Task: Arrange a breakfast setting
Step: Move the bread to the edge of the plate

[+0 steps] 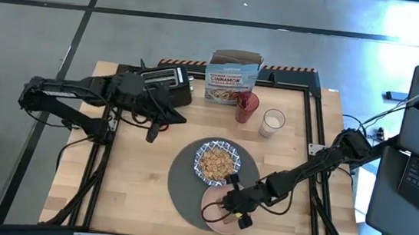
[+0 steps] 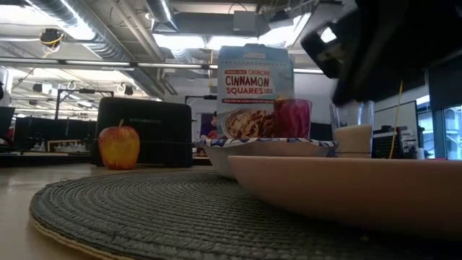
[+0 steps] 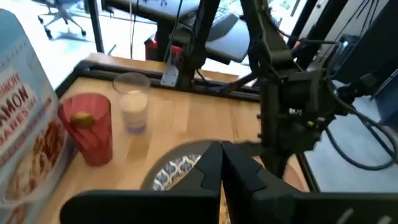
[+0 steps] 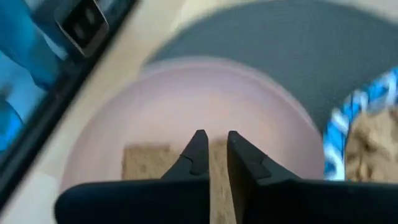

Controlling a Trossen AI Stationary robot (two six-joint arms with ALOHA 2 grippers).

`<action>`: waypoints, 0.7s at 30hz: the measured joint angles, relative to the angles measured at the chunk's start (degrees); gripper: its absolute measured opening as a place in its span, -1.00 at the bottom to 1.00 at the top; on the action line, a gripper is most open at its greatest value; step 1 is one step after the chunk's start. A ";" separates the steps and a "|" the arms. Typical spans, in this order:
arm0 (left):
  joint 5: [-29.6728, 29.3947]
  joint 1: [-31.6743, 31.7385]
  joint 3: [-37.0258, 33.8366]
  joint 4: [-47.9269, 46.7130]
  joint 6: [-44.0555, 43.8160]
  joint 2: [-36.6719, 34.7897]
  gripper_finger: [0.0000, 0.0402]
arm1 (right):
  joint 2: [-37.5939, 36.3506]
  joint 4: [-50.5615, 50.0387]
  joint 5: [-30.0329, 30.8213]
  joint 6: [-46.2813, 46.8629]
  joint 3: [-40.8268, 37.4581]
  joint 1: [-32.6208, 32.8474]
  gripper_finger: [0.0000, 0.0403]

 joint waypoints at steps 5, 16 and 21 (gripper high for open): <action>0.01 0.00 -3.46 5.81 -2.20 -1.07 -1.00 | 0.11 -4.52 -0.01 0.82 -0.02 -0.79 -0.99; 0.08 0.00 -5.49 8.40 -2.78 -1.35 -1.00 | 0.22 -7.40 -6.52 -5.33 -0.04 -5.66 -0.99; 0.15 0.00 -5.49 8.43 -2.68 -1.33 -1.00 | 0.22 -9.30 -8.55 -7.20 -0.09 -6.23 -1.00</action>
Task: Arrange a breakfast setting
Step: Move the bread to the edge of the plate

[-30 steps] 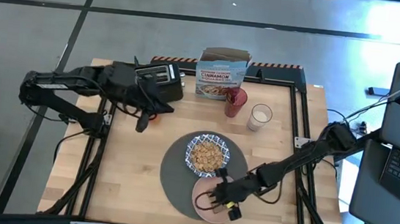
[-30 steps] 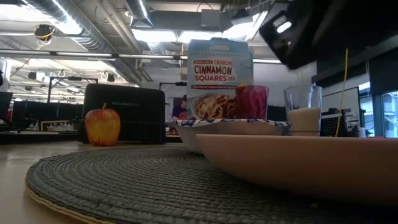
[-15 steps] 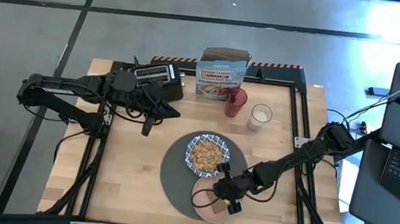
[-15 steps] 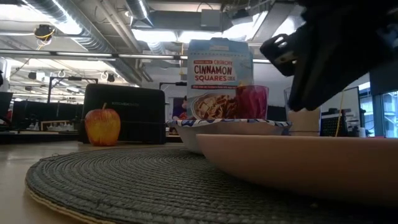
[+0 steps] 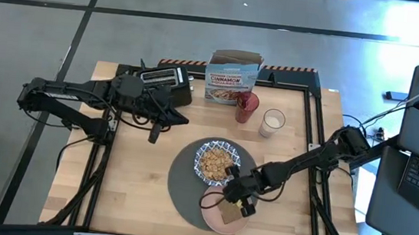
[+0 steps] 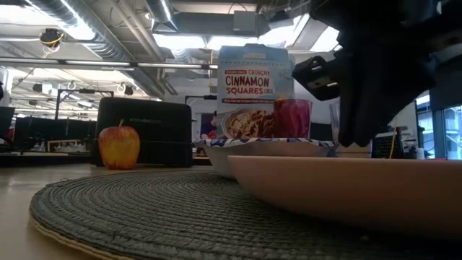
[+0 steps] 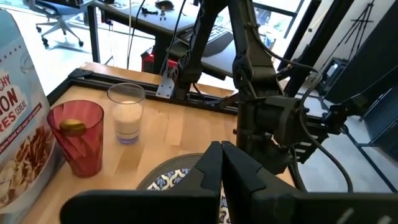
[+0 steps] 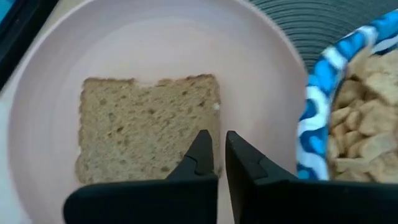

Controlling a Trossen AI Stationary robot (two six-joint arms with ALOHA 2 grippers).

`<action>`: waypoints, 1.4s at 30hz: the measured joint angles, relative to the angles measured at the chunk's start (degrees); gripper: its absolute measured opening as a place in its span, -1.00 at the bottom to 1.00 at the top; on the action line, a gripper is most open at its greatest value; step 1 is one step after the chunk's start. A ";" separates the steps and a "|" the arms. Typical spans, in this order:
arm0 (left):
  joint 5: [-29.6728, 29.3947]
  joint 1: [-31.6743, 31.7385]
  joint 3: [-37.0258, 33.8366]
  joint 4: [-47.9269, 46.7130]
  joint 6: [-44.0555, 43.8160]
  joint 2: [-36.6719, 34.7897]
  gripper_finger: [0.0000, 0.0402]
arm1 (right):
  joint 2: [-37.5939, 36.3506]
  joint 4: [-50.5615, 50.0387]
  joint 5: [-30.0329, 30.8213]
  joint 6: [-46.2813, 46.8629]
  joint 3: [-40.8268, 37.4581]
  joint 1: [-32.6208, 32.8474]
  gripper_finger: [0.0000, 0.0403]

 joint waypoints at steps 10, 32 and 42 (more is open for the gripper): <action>0.15 0.00 0.00 -0.07 0.45 0.00 -1.00 | 2.53 1.60 -2.18 -1.18 0.00 0.02 -1.00; 1.33 -0.02 0.00 -0.54 0.49 0.00 -1.00 | 4.16 -14.97 -3.19 26.42 6.24 3.49 -1.00; 1.07 0.00 0.00 -0.54 1.61 0.00 -1.00 | 4.13 -24.92 0.82 38.30 14.84 4.52 -1.00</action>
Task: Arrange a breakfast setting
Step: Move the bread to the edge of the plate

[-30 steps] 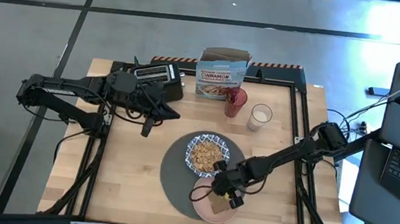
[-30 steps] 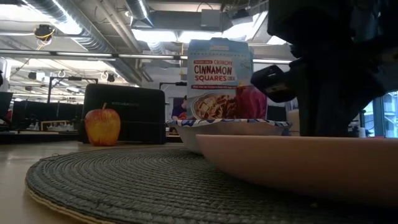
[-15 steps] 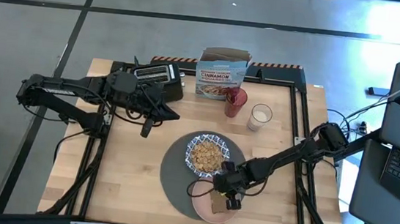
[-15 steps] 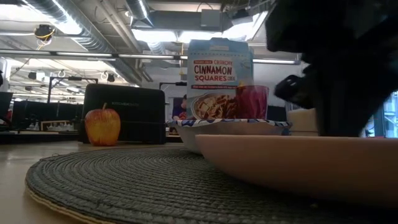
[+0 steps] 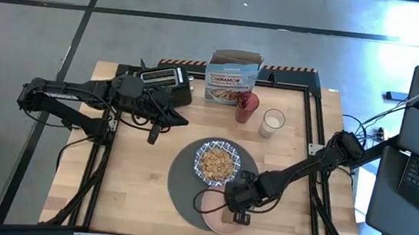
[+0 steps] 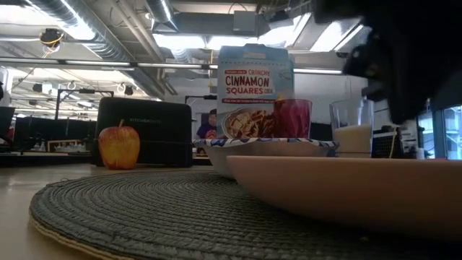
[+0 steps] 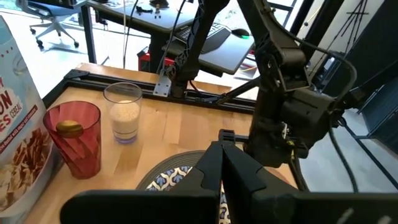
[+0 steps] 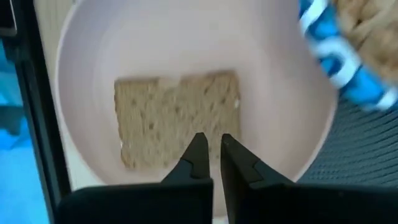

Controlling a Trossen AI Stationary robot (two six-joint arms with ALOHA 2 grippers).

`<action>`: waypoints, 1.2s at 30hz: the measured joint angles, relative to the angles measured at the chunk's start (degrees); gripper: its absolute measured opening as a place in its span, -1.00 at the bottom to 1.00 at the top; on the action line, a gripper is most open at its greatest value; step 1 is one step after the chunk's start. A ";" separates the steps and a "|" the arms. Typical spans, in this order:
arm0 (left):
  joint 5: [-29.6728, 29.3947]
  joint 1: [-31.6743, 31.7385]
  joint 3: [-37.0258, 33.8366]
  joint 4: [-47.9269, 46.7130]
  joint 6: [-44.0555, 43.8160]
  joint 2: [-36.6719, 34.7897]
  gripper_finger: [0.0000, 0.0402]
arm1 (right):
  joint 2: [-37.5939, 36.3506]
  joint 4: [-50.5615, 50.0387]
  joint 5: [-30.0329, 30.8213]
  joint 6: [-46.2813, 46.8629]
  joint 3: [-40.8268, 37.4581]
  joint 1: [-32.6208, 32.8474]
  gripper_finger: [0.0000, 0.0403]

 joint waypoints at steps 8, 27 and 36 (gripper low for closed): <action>0.01 -0.02 0.00 0.00 0.26 0.00 -1.00 | 0.91 8.66 4.69 -7.88 0.79 -1.33 -1.00; 0.00 0.00 0.00 0.00 0.31 0.00 -1.00 | 5.25 7.18 5.11 -11.23 0.74 -3.78 -1.00; 0.22 0.00 0.00 0.00 0.26 0.01 -1.00 | 5.25 5.86 3.26 -9.30 -1.00 -3.31 -1.00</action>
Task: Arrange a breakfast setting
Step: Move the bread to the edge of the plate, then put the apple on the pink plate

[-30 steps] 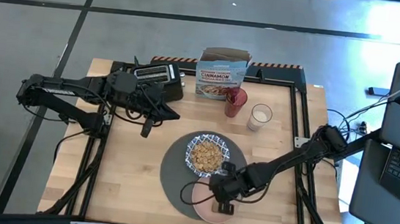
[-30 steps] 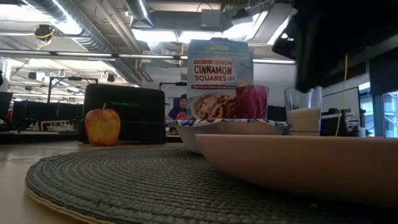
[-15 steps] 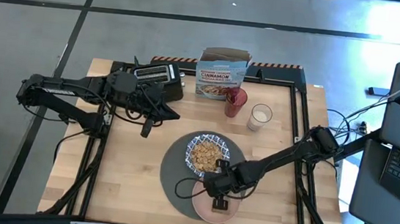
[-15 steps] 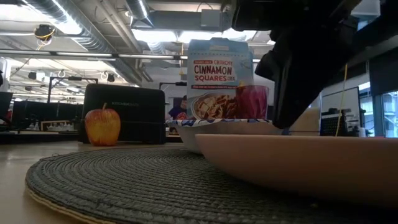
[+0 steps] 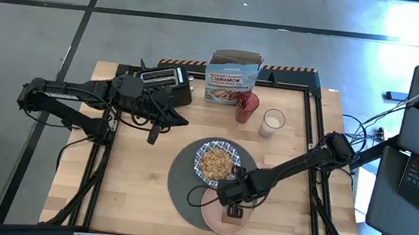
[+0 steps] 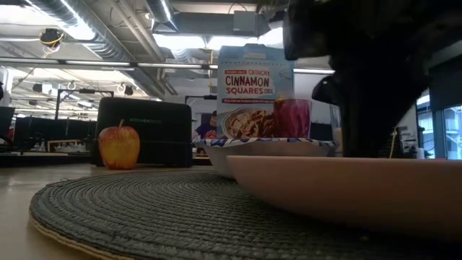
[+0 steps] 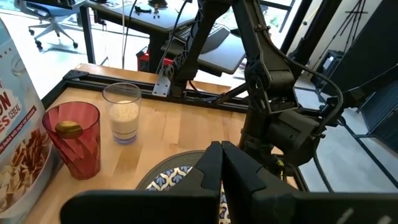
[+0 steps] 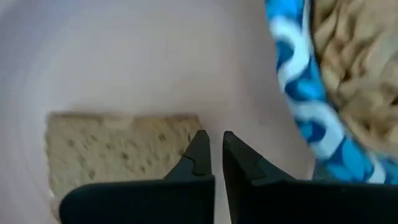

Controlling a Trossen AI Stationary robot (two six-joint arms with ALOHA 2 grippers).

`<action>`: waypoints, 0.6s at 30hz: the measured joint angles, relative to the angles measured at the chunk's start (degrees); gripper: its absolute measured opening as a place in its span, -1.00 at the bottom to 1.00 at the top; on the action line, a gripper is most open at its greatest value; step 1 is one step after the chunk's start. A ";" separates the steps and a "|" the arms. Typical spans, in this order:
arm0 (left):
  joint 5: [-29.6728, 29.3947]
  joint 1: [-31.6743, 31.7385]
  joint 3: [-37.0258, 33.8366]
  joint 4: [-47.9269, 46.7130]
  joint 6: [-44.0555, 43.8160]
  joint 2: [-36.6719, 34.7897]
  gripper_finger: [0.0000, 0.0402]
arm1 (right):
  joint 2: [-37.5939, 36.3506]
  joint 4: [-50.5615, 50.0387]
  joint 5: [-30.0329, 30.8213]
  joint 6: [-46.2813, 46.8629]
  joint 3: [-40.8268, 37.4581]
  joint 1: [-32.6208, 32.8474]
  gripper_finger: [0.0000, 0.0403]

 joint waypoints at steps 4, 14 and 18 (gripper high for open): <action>0.04 -0.40 0.00 -0.01 -0.01 0.01 -1.00 | 0.00 -2.80 -1.14 1.46 -0.07 0.67 -1.00; 0.04 -1.60 0.00 -0.02 -0.01 0.02 -1.00 | 0.00 -9.58 -4.36 5.09 -0.07 3.98 -1.00; 0.00 -1.57 0.00 -0.02 -0.02 0.01 -1.00 | -0.88 -11.37 -3.62 7.57 -0.07 4.07 -1.00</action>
